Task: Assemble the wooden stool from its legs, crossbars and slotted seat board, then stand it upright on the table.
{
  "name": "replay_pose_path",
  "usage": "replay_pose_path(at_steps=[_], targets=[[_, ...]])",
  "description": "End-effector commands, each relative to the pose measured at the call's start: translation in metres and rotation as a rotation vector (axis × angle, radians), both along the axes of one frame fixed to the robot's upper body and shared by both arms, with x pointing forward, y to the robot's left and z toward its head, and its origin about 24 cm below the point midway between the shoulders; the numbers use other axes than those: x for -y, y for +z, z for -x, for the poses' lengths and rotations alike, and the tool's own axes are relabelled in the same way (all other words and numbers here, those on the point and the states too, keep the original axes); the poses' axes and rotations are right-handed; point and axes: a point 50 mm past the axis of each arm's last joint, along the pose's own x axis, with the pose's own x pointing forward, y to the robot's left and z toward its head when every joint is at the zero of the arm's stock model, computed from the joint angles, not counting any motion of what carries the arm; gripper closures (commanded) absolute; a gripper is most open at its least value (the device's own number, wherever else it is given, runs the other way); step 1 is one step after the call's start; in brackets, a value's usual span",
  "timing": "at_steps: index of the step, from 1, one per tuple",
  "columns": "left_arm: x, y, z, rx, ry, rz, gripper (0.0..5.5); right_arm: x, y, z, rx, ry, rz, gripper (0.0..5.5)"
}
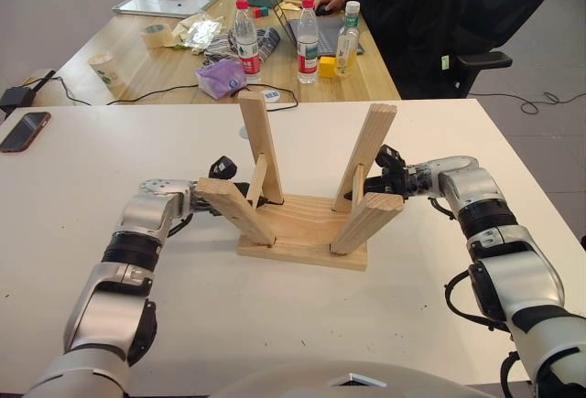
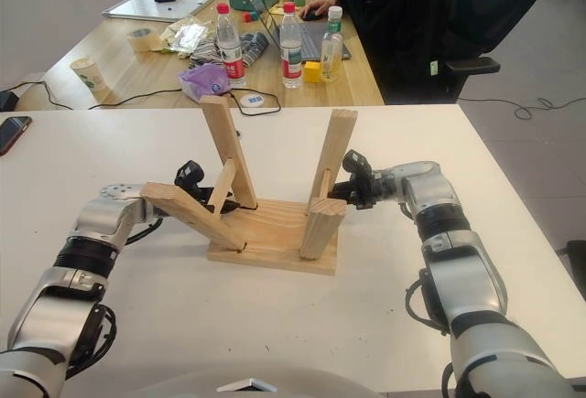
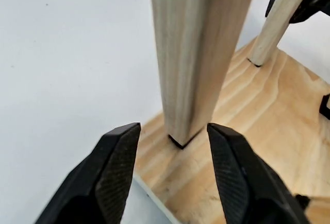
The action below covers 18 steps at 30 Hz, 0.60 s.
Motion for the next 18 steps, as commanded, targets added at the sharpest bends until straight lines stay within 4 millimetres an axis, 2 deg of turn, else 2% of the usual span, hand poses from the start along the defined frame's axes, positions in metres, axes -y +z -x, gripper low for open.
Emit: replay_pose_path(at_steps=[1,11,14,18], targets=[[0.005,0.003,-0.010,0.028,-0.017,0.006,3.13,-0.010,-0.004,0.002,-0.027,0.045,0.012,4.24],[0.012,0.010,-0.020,-0.001,-0.037,0.139,3.13,-0.013,-0.007,0.004,-0.046,0.057,0.015,4.42],[0.013,0.008,-0.016,-0.081,-0.073,0.178,3.55,-0.012,-0.009,0.002,-0.079,0.042,0.033,4.42],[0.010,0.004,-0.003,-0.261,-0.075,0.215,3.61,-0.012,-0.006,0.001,-0.169,0.023,-0.006,4.42]])
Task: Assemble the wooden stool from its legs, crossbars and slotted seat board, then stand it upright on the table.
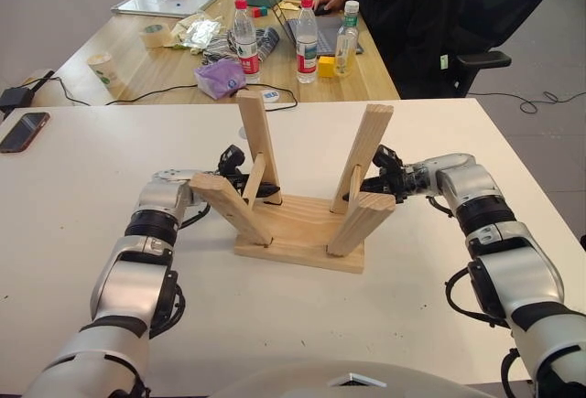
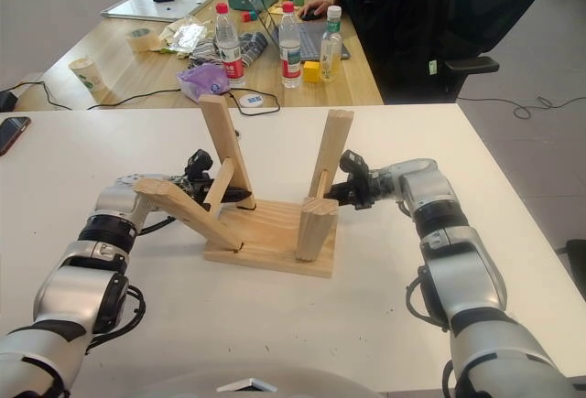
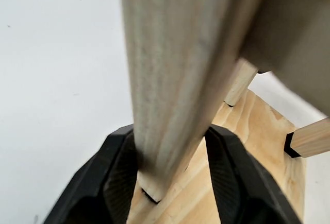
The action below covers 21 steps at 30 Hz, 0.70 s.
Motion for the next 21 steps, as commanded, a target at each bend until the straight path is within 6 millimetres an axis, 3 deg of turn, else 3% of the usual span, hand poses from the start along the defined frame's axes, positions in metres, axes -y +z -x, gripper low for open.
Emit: replay_pose_path(at_steps=[1,5,10,12,13,18,21], targets=[[0.001,0.001,0.012,-0.180,0.009,0.069,3.62,-0.009,-0.007,0.001,-0.146,-0.022,-0.017,4.42],[0.009,0.003,0.019,-0.383,0.131,0.183,3.64,-0.004,-0.016,-0.004,-0.187,-0.138,0.041,4.42],[0.014,-0.014,0.017,-0.498,0.343,0.203,3.63,-0.009,-0.025,-0.010,-0.126,-0.237,0.084,4.42],[0.012,-0.020,0.015,-0.541,0.417,0.207,3.63,-0.012,-0.026,-0.011,-0.112,-0.249,0.084,3.73],[0.011,-0.023,0.015,-0.561,0.452,0.197,3.26,-0.013,-0.027,-0.012,-0.098,-0.257,0.084,3.48],[0.002,-0.029,0.010,-0.590,0.584,0.154,2.64,-0.012,-0.028,-0.017,-0.051,-0.318,0.112,2.50],[-0.021,-0.022,0.009,-0.520,0.672,0.158,2.64,0.004,-0.026,-0.019,-0.024,-0.372,0.122,1.90]])
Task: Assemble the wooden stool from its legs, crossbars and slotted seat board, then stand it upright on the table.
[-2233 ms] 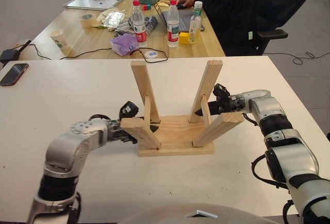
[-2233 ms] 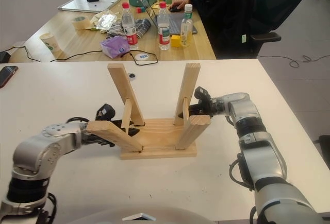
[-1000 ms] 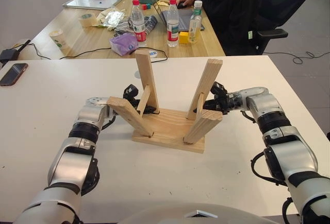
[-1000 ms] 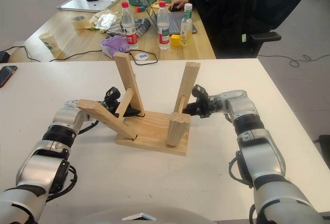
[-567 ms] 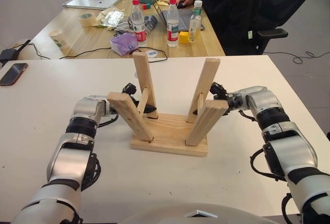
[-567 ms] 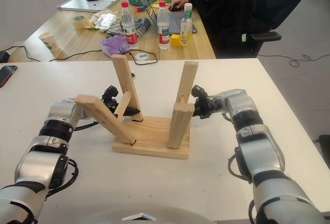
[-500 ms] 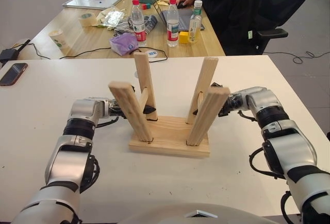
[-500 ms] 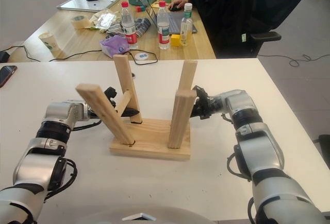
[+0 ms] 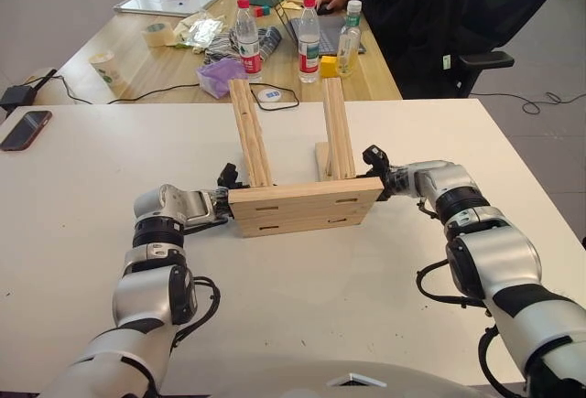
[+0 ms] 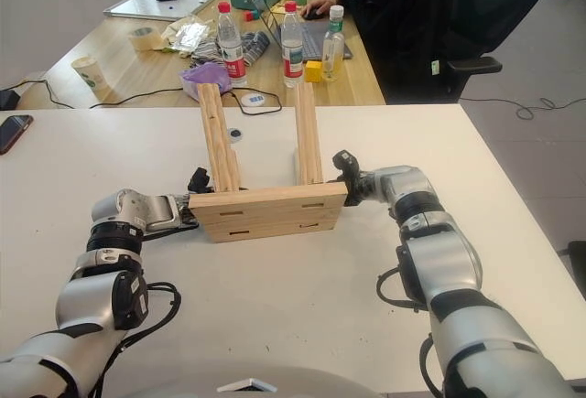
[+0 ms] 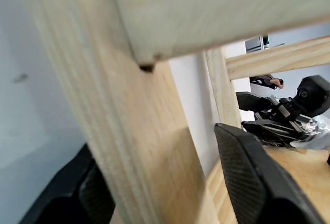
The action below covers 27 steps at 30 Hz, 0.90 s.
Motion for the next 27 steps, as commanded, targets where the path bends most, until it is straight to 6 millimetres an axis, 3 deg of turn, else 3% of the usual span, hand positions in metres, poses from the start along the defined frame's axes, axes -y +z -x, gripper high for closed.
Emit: replay_pose_path(at_steps=[1,4,6,8,12,15,17,21,24,27], targets=[[-0.041,0.011,-0.003,0.079,0.138,-0.108,2.64,0.022,0.001,-0.001,0.024,-0.076,0.026,1.82],[-0.075,0.026,-0.002,0.189,0.243,-0.178,2.64,0.042,0.010,-0.001,0.069,-0.126,-0.002,1.27],[-0.097,0.036,0.001,0.263,0.340,-0.201,2.64,0.055,0.019,-0.003,0.143,-0.170,-0.049,1.27],[-0.110,0.043,0.008,0.410,0.326,-0.327,2.64,0.065,0.029,-0.003,0.208,-0.173,-0.098,1.27],[-0.095,0.058,0.044,0.716,-0.030,-0.533,2.64,0.082,0.047,0.016,0.255,0.027,-0.174,1.27],[-0.092,0.062,0.065,0.826,-0.263,-0.754,2.64,0.082,0.043,0.037,0.247,0.210,-0.081,1.27],[-0.088,0.062,0.069,0.865,-0.368,-0.810,2.35,0.081,0.037,0.051,0.248,0.269,-0.028,1.24],[-0.075,0.054,0.076,0.871,-0.467,-0.723,2.35,0.073,0.032,0.063,0.251,0.302,-0.019,1.24],[-0.057,0.047,0.081,0.903,-0.540,-0.657,2.35,0.062,0.030,0.062,0.247,0.308,-0.034,1.24],[-0.054,0.049,0.087,0.901,-0.574,-0.604,2.35,0.055,0.029,0.061,0.249,0.318,-0.046,1.24]])
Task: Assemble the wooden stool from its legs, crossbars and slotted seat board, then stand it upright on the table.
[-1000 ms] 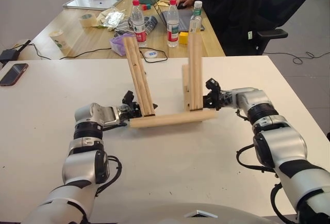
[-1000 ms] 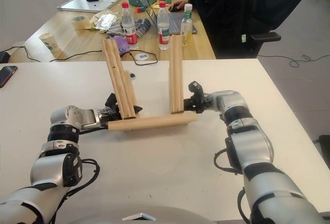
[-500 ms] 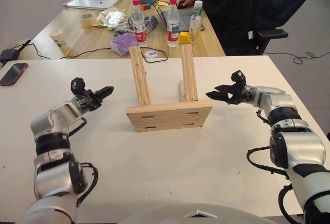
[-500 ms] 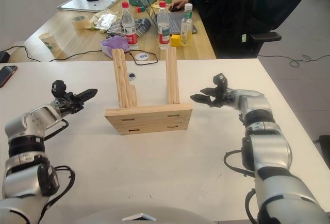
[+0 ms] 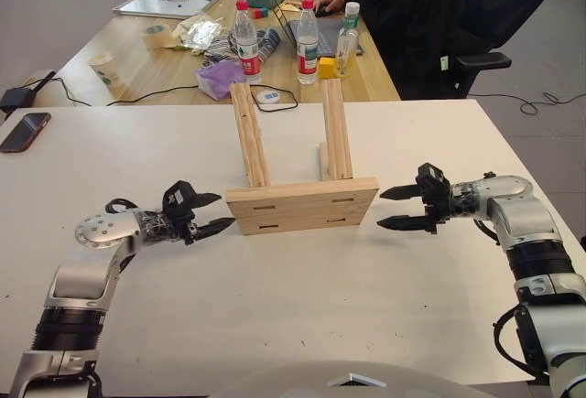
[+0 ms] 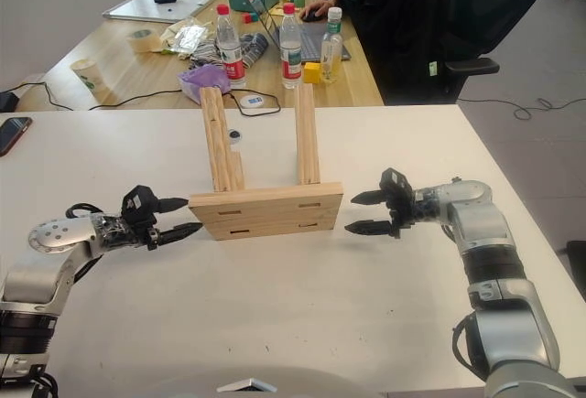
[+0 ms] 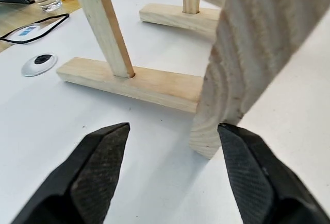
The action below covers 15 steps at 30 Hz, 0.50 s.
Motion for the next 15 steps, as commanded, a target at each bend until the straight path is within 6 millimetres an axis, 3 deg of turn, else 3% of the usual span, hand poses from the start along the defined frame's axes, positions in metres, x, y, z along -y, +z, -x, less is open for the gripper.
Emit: replay_pose_path(at_steps=[1,11,15], targets=[[0.005,0.005,0.007,-0.012,-0.058,0.046,2.35,-0.014,0.000,-0.002,0.004,0.026,-0.031,1.24],[0.023,0.005,-0.001,0.025,-0.066,0.119,2.35,-0.038,-0.002,-0.009,0.018,0.045,-0.073,1.24],[0.037,-0.002,-0.001,0.008,-0.082,0.157,2.56,-0.040,-0.004,-0.009,0.010,0.058,-0.065,1.80]])
